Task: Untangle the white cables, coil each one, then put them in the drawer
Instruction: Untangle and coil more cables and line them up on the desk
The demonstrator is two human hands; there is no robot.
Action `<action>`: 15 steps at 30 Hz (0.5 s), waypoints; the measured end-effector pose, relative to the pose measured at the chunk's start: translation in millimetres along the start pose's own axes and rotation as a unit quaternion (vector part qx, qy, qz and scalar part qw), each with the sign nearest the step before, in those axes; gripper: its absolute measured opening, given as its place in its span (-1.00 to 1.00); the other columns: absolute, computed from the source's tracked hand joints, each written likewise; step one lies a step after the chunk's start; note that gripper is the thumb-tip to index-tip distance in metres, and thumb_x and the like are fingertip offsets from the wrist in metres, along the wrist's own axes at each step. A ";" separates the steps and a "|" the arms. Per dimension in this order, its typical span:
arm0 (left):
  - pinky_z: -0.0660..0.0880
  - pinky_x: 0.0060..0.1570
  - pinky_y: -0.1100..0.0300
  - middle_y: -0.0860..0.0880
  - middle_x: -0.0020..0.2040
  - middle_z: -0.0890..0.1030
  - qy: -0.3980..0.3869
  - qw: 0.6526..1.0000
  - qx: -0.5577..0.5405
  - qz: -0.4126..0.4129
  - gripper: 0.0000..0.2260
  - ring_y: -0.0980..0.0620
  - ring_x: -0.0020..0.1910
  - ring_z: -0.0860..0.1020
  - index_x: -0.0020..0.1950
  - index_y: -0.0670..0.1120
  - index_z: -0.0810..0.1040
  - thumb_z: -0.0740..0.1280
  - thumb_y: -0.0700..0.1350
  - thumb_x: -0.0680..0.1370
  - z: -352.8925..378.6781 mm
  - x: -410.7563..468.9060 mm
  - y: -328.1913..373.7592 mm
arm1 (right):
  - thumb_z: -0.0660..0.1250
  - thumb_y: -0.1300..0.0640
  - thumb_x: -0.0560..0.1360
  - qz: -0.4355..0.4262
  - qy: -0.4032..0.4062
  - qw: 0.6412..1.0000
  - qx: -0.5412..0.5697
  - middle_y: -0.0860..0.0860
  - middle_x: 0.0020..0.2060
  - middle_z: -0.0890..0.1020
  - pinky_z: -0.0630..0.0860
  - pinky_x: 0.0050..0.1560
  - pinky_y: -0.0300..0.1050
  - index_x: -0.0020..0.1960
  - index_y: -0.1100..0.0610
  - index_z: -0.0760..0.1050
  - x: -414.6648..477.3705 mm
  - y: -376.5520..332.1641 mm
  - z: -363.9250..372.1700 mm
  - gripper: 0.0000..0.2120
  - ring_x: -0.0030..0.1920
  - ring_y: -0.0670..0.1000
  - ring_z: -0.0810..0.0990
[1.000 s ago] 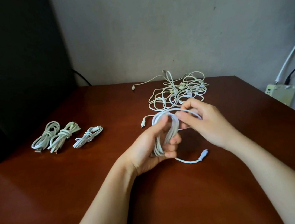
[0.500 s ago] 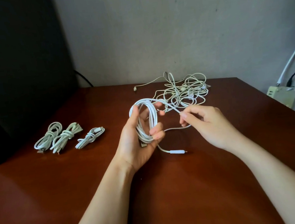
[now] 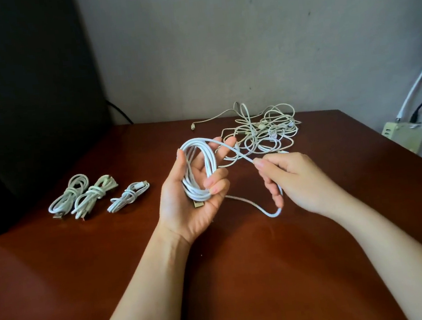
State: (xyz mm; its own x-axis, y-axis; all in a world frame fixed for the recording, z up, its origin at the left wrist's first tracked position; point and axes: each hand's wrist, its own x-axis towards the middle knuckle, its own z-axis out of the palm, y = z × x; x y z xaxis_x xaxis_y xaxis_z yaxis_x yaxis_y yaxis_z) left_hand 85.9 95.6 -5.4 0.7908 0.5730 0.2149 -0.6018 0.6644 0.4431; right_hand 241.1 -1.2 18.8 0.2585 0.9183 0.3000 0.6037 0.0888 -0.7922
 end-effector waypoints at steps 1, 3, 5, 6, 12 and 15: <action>0.30 -0.46 0.35 -0.26 0.30 0.51 0.000 1.000 0.001 0.000 -0.52 0.14 -0.46 0.31 0.23 -0.28 0.48 0.15 0.08 0.55 -0.1 0.1 0.2 | 0.17 0.09 0.61 0.010 -0.006 1.000 0.015 -0.04 -0.56 0.41 0.38 -0.49 -0.27 -0.37 0.17 0.33 -0.1 -1.7 -1.0 -0.61 -0.61 -0.05 0.39; 0.32 -0.47 0.34 -0.26 0.29 0.52 -0.002 1.000 0.002 0.001 -0.51 0.14 -0.46 0.31 0.22 -0.29 0.50 0.16 0.08 0.53 -0.2 0.3 0.7 | 0.17 0.09 0.61 0.026 -0.016 0.999 0.045 -0.04 -0.56 0.38 0.28 -0.57 -0.30 -0.35 0.19 0.34 -0.2 -4.7 -3.7 -0.62 -0.65 -0.06 0.29; 0.35 -0.48 0.32 -0.27 0.29 0.52 -0.013 1.000 -0.006 -0.002 -0.51 0.12 -0.46 0.34 0.21 -0.32 0.53 0.17 0.07 0.54 -2.1 1.2 1.4 | 0.19 0.08 0.60 0.032 -0.016 0.998 0.054 0.00 -0.57 0.37 0.19 -0.60 -0.33 -0.35 0.21 0.37 0.1 -5.0 -6.3 -0.63 -0.68 -0.07 0.24; 0.37 -0.47 0.31 -0.28 0.30 0.51 -0.025 1.000 -0.013 -0.008 -0.51 0.11 -0.46 0.35 0.23 -0.33 0.52 0.18 0.06 0.56 -3.9 1.6 1.8 | 0.21 0.07 0.59 0.031 -0.009 0.998 0.049 0.01 -0.57 0.37 0.17 -0.61 -0.33 -0.35 0.22 0.39 0.4 -4.1 -7.5 -0.62 -0.68 -0.06 0.23; 0.37 -0.41 0.28 -0.27 0.30 0.50 -0.063 0.997 -0.021 -0.036 -0.51 0.08 -0.41 0.39 0.32 -0.34 0.45 0.31 -0.01 0.52 -8.4 1.2 2.2 | 0.26 0.05 0.57 0.053 -0.013 0.998 0.028 0.06 -0.56 0.39 0.12 -0.60 -0.31 -0.35 0.19 0.51 0.5 -5.0 -11.3 -0.64 -0.68 -0.08 0.21; 0.37 -0.44 0.29 -0.22 0.12 0.60 -0.051 0.998 -0.003 -0.048 -0.51 0.10 -0.44 0.38 0.27 -0.32 0.51 0.40 -0.02 0.46 -12.7 2.4 1.3 | 0.26 0.06 0.57 0.091 -0.132 0.986 0.053 0.02 -0.58 0.41 0.11 -0.56 -0.25 -0.34 0.23 0.55 -3.5 -8.9 -9.8 -0.63 -0.69 -0.09 0.20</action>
State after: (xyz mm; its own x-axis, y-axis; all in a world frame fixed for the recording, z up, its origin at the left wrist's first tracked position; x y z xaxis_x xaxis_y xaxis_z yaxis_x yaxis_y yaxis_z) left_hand 85.7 103.9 -15.4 0.8513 0.4560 0.2594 -0.5241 0.7169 0.4598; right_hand 242.2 -9.0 30.0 0.1408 0.9900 0.0101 0.4806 -0.0594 -0.8749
